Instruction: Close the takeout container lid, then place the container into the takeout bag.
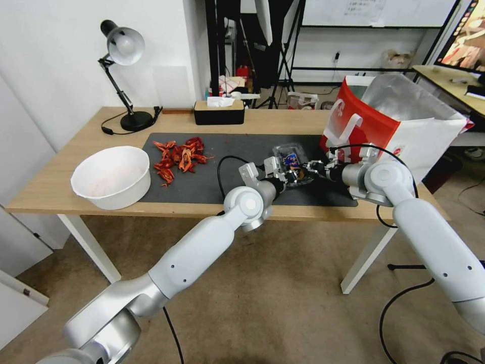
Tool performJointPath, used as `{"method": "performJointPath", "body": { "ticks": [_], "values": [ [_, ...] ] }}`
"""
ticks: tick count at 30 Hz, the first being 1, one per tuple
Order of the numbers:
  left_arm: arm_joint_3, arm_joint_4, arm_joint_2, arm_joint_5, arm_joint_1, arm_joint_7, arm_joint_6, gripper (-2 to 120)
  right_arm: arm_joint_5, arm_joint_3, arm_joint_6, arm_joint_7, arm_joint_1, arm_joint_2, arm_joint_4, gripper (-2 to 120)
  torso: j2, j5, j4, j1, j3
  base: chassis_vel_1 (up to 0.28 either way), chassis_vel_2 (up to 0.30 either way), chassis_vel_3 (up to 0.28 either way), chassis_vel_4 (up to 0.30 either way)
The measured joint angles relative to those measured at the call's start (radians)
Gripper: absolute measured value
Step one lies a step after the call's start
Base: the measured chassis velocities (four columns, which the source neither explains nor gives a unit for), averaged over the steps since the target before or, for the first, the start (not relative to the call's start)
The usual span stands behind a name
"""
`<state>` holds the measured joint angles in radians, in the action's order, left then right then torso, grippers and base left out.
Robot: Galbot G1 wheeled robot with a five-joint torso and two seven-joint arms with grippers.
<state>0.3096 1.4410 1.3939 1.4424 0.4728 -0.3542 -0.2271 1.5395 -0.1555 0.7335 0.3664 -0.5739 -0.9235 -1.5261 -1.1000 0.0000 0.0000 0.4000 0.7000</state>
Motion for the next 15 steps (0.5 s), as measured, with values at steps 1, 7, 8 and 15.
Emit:
{"method": "performJointPath", "body": {
  "ticks": [1,7,8,15],
  "values": [
    [0.000,0.000,0.000,0.000,0.000,0.000,0.000,0,0.000,0.000,0.000,0.000,0.000,0.000,0.000,10,0.000,0.0000,0.0000,0.000,0.000,0.000,0.000,0.000,0.000],
    [-0.002,-0.005,-0.003,0.000,0.000,0.003,0.000,0,0.000,-0.002,0.000,0.004,-0.002,-0.004,0.000,0,0.000,0.0000,0.0000,0.000,0.000,0.000,0.000,0.000,0.000],
    [-0.002,-0.005,-0.003,0.000,0.000,0.003,0.000,0,0.000,-0.002,0.000,0.004,-0.002,-0.004,0.000,0,0.000,0.0000,0.0000,0.000,0.000,0.000,0.000,0.000,0.000],
    [-0.003,-0.008,-0.005,-0.001,-0.001,0.005,0.000,0,0.000,-0.008,-0.001,0.007,-0.004,-0.006,-0.001,0,0.000,0.0000,0.0000,0.000,0.000,0.000,0.000,0.000,0.000]
  ]
}}
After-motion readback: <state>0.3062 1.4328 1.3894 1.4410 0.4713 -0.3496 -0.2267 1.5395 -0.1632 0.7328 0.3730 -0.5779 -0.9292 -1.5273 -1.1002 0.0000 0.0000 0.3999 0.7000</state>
